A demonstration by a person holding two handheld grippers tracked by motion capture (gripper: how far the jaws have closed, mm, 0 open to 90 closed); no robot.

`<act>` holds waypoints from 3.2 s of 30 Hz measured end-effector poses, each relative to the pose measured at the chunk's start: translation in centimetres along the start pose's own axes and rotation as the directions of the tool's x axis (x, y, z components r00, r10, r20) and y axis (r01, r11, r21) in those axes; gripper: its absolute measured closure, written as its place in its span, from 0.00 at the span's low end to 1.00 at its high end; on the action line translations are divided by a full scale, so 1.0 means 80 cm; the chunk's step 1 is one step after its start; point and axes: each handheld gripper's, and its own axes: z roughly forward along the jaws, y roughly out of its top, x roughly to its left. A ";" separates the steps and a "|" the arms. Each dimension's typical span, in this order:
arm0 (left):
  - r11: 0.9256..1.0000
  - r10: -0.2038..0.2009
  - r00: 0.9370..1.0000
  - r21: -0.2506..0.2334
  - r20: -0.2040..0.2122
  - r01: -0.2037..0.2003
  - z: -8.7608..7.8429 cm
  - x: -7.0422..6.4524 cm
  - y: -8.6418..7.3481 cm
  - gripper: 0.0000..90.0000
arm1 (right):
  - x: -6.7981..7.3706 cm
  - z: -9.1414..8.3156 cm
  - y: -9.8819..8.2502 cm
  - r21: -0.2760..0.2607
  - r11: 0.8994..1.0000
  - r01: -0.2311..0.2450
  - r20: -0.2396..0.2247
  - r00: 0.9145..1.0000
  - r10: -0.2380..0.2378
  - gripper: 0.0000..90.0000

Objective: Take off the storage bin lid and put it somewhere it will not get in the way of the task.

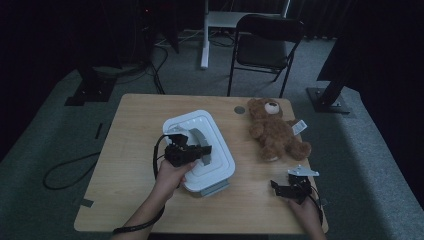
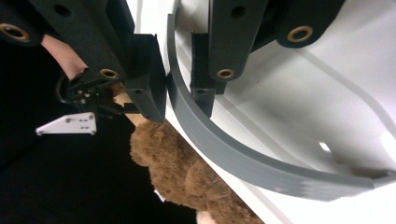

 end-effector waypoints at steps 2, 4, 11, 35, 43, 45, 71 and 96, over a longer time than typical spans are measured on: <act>1.000 0.012 1.000 0.000 0.008 -0.012 -0.003 -0.003 0.001 0.88 | 0.000 0.000 0.000 0.000 1.000 0.000 0.000 1.000 0.000 0.16; 1.000 0.014 1.000 -0.014 0.016 -0.014 -0.007 -0.006 0.003 0.88 | 0.000 0.000 0.000 0.000 1.000 0.000 0.000 1.000 0.000 0.16; 0.998 0.058 0.998 -0.041 0.013 -0.057 -0.025 -0.016 0.008 0.90 | 0.000 0.000 0.000 0.000 1.000 0.000 0.000 1.000 0.000 0.16; 0.990 0.077 0.996 -0.116 -0.054 -0.083 -0.112 -0.013 0.009 0.96 | 0.000 0.000 0.000 0.000 1.000 -0.001 0.002 1.000 0.001 0.16; 0.990 0.077 0.995 -0.117 -0.062 -0.083 -0.137 -0.007 0.001 0.96 | 0.000 0.000 0.000 0.001 1.000 -0.004 0.002 1.000 0.004 0.16; 0.990 0.070 0.996 -0.118 -0.057 -0.077 -0.143 -0.004 -0.002 0.96 | 0.000 0.000 0.000 0.002 1.000 -0.003 0.001 1.000 0.003 0.16; 0.994 0.015 0.993 -0.104 -0.117 -0.028 -0.192 0.035 -0.043 0.96 | 0.000 0.000 0.000 0.001 1.000 -0.005 0.005 1.000 0.005 0.16; 0.987 -0.160 0.983 0.017 -0.086 0.162 -0.149 0.139 -0.108 0.96 | 0.000 0.000 0.000 0.000 1.000 -0.007 0.008 1.000 0.007 0.16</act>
